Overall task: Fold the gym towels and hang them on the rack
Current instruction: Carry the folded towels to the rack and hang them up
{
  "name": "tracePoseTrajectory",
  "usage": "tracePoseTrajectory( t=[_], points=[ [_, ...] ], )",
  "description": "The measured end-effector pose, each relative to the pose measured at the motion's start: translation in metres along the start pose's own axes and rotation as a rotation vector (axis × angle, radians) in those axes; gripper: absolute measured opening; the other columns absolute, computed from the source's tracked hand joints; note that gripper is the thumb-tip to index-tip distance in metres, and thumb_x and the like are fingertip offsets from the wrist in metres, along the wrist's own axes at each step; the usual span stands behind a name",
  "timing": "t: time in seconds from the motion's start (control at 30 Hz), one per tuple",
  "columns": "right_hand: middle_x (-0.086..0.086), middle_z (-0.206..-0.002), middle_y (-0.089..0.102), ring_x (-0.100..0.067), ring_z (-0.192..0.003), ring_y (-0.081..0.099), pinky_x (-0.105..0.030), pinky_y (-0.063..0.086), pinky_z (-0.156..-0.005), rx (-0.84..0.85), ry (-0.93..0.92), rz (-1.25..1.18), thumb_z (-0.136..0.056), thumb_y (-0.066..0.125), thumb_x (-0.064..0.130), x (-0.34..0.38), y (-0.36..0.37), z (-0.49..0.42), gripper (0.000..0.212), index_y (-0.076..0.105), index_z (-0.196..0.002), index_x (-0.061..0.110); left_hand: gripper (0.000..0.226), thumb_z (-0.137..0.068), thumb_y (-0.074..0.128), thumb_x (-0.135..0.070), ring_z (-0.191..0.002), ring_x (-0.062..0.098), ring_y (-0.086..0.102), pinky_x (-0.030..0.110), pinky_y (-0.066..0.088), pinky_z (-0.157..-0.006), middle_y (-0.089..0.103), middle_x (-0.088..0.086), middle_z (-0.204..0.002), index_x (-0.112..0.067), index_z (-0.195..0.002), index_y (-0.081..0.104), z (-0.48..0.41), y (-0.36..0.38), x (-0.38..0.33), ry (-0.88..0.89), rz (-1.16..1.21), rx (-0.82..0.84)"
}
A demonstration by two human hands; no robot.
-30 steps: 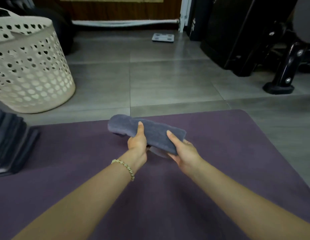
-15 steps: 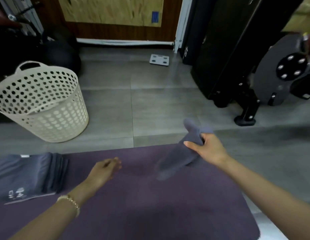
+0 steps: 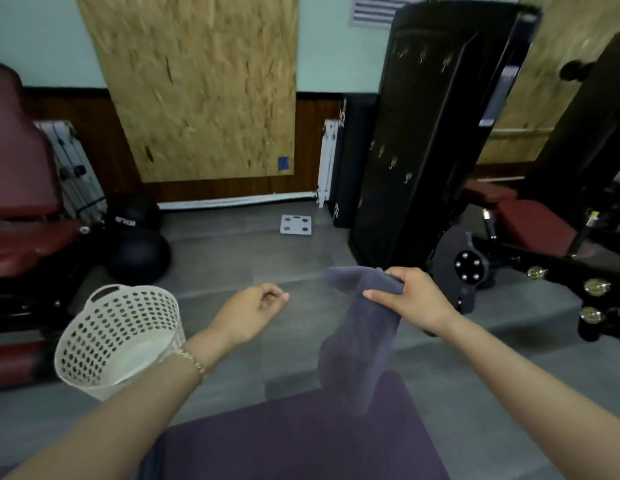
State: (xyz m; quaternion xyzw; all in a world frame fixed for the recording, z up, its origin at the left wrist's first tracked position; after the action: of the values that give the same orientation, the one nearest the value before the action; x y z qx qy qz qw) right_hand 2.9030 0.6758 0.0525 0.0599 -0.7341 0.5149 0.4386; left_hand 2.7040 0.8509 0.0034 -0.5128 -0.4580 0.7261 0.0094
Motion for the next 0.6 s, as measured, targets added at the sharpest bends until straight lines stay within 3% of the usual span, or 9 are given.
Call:
tracePoseTrajectory(
  t=[0.17, 0.3, 0.47, 0.6],
  points=[
    [0.007, -0.058, 0.049, -0.008, -0.056, 0.046, -0.023, 0.037, -0.055, -0.023, -0.092, 0.028, -0.076, 0.078, 0.035, 0.032, -0.054, -0.042, 0.036, 0.049, -0.060, 0.020, 0.035, -0.092, 0.049, -0.053, -0.108, 0.010, 0.056, 0.029, 0.045, -0.088, 0.061, -0.011, -0.116, -0.028, -0.114, 0.059, -0.042, -0.030, -0.098, 0.230, -0.373, -0.092],
    [0.012, -0.057, 0.048, -0.001, -0.054, 0.046, -0.014, 0.031, -0.052, -0.031, -0.135, 0.068, -0.079, 0.076, 0.035, 0.046, -0.078, -0.076, 0.035, 0.046, -0.061, 0.030, 0.056, -0.090, 0.044, -0.060, -0.124, 0.016, 0.047, 0.034, 0.038, -0.099, 0.053, -0.004, -0.136, -0.026, -0.135, 0.047, -0.081, -0.039, -0.139, 0.360, -0.561, -0.189],
    [0.011, -0.063, 0.056, -0.003, -0.061, 0.054, -0.016, 0.036, -0.056, -0.058, -0.156, 0.078, -0.079, 0.074, 0.037, 0.044, -0.088, -0.149, 0.027, 0.053, -0.065, 0.029, 0.059, -0.092, 0.041, -0.058, -0.134, 0.017, 0.038, 0.034, 0.029, -0.110, 0.043, -0.003, -0.146, -0.028, -0.143, 0.039, -0.156, -0.057, -0.160, 0.487, -0.568, -0.240],
    [0.006, -0.067, 0.061, -0.009, -0.066, 0.058, -0.027, 0.048, -0.061, -0.061, -0.174, 0.024, -0.079, 0.075, 0.036, 0.027, -0.076, -0.228, 0.023, 0.061, -0.071, 0.021, 0.051, -0.094, 0.040, -0.054, -0.133, 0.014, 0.036, 0.031, 0.024, -0.110, 0.046, -0.005, -0.143, -0.034, -0.140, 0.043, -0.249, -0.055, -0.155, 0.582, -0.538, -0.149]
  ],
)
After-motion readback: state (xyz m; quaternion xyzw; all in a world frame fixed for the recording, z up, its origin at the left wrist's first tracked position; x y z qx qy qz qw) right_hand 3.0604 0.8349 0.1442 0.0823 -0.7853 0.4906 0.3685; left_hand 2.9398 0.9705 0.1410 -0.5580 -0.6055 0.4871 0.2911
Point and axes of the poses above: each hand's wrist, its own z-axis away from the middle knuckle, its own y-axis out of the palm, x = y × z, the point moved 6 cm from there along -z, towards the middle knuckle
